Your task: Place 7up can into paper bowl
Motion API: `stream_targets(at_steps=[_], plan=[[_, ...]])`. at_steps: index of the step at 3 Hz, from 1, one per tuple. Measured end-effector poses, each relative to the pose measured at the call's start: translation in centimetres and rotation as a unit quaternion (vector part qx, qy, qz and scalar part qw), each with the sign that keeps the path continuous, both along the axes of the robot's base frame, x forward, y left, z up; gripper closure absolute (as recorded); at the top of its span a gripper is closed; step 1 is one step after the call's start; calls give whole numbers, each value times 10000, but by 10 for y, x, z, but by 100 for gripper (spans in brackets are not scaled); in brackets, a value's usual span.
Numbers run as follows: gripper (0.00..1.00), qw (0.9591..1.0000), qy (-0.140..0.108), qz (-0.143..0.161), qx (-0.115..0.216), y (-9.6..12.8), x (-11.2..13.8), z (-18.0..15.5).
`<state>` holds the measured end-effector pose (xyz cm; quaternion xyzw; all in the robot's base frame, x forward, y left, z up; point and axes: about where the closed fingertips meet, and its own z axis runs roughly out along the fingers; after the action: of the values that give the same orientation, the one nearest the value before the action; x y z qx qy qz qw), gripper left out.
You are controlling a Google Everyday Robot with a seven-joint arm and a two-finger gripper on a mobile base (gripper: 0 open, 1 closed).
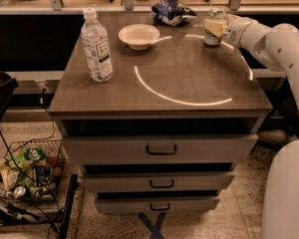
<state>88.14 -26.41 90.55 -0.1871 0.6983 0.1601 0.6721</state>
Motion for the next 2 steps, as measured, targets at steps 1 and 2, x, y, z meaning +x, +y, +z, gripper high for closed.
stream_targets(at_steps=[1,2], plan=[[91,10000,6,22,4,4,1,-1],[100,10000,11,38,7,6,2,-2]])
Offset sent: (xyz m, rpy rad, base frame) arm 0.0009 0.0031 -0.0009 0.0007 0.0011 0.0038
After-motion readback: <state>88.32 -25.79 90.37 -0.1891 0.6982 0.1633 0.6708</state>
